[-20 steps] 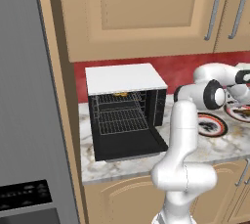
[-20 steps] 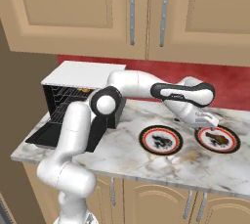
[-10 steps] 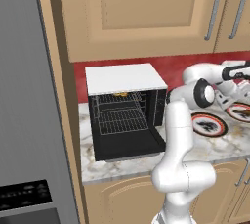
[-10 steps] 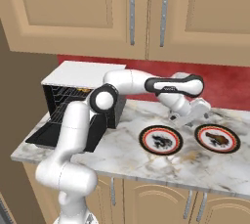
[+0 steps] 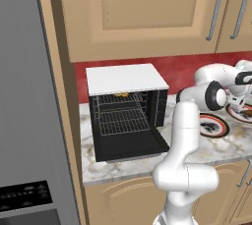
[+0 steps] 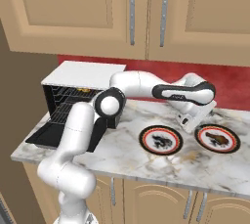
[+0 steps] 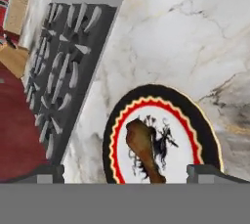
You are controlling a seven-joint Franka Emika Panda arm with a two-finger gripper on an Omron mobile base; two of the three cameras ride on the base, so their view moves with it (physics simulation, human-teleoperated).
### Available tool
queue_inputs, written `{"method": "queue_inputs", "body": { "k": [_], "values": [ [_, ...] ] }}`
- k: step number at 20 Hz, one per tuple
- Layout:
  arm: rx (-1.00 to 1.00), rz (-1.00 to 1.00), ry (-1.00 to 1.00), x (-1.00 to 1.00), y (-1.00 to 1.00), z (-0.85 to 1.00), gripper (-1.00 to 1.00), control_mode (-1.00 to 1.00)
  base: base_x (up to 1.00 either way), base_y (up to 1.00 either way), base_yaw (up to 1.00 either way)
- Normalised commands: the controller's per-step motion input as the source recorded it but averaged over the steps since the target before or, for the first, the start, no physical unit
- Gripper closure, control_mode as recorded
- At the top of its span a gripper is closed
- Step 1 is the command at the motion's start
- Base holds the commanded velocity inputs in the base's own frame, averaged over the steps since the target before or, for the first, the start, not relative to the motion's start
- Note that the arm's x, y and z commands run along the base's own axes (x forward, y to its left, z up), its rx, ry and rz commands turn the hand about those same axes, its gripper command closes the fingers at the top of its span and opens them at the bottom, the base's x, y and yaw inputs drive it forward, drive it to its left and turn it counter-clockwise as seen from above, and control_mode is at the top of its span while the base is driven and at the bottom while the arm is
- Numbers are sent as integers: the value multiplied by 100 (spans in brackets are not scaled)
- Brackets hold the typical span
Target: Open the toaster oven door. Place the bread on the top rack in the toaster oven and place the chicken drumstick on the bottom rack.
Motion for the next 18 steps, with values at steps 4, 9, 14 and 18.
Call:
{"method": "queue_inputs", "body": {
  "k": [4,9,14,18],
  "values": [
    [0,25,54,16,-25,61,-100,-100,0,0,0],
    [-2,11,54,22,-6,-13,-100,-100,0,0,0],
    [0,6,51,35,0,-4,-100,-100,0,0,0],
    [0,7,50,59,0,-11,-100,-100,0,0,0]
  ]
}}
